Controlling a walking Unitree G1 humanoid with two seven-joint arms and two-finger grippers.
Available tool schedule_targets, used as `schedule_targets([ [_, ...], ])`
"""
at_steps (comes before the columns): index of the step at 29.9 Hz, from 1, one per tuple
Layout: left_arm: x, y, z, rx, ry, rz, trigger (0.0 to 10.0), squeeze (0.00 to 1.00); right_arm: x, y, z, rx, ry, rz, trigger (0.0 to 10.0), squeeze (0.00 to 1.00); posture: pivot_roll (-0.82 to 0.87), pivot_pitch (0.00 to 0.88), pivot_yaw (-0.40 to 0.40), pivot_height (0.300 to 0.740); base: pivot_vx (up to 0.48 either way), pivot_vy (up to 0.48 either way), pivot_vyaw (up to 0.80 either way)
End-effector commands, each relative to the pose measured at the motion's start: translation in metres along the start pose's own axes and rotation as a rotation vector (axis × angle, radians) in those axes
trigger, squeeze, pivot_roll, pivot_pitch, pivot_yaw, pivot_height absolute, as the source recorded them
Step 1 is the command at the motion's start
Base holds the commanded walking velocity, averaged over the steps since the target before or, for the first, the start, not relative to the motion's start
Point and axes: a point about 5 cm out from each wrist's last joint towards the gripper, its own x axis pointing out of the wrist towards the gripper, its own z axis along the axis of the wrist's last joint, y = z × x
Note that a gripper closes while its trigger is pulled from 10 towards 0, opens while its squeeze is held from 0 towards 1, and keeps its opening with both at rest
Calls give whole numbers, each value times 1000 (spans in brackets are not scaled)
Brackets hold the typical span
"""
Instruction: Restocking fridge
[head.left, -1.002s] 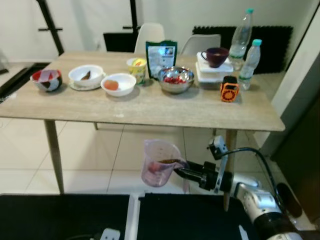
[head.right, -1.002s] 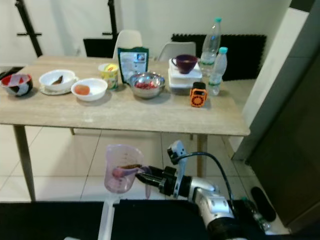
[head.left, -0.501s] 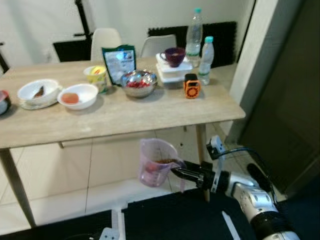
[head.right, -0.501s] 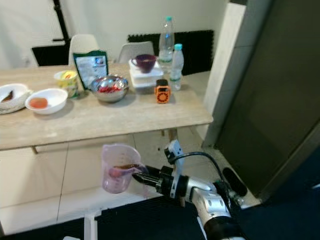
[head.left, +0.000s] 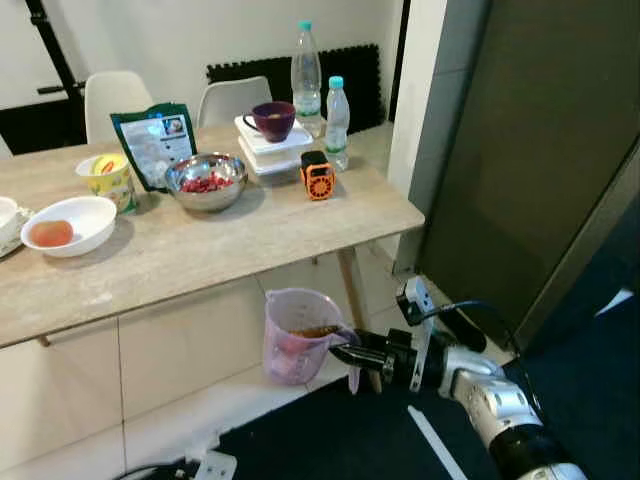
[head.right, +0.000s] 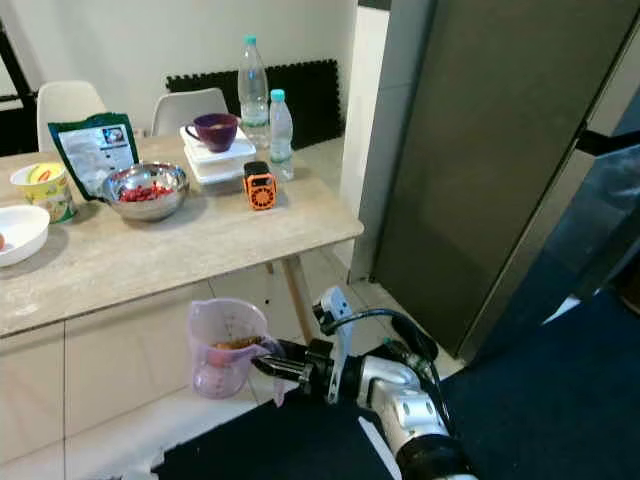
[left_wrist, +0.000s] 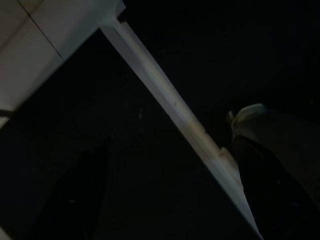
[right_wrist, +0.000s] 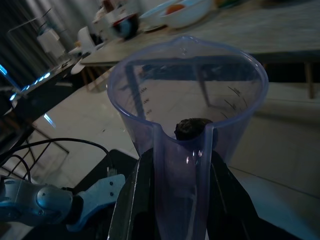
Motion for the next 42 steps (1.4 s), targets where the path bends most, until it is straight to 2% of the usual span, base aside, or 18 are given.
schedule_targets([
  [1,0,1,3,13,-8,4,10000,0,-2,0,2,-16,0,4,10000,0,14,0,43,740,0,0,-756],
  [7,0,0,1,4,-1,-1,10000,0,0,1,1,-23,8,15,10000,0,13,0,42,740,0,0,-756],
  [9,0,0,0,4,4,-2,10000,0,2,1,2,-53,-3,4,10000,0,13,0,42,740,0,0,-606],
  [10,0,0,-1,-4,11,-4,10000,0,3,1,4,-47,-38,-12,10000,0,13,0,42,740,0,0,0],
  [16,0,-1,-2,-46,19,-16,10000,0,5,2,5,-51,-39,-4,10000,0,12,0,42,740,0,-40,0],
  [20,0,-1,-3,-74,21,-17,10000,0,8,4,3,-52,-26,5,10000,0,12,0,41,740,0,-460,0],
  [42,0,-5,-4,-78,23,-34,10000,0,10,5,2,-51,-23,7,10000,0,11,0,38,740,0,-472,0],
])
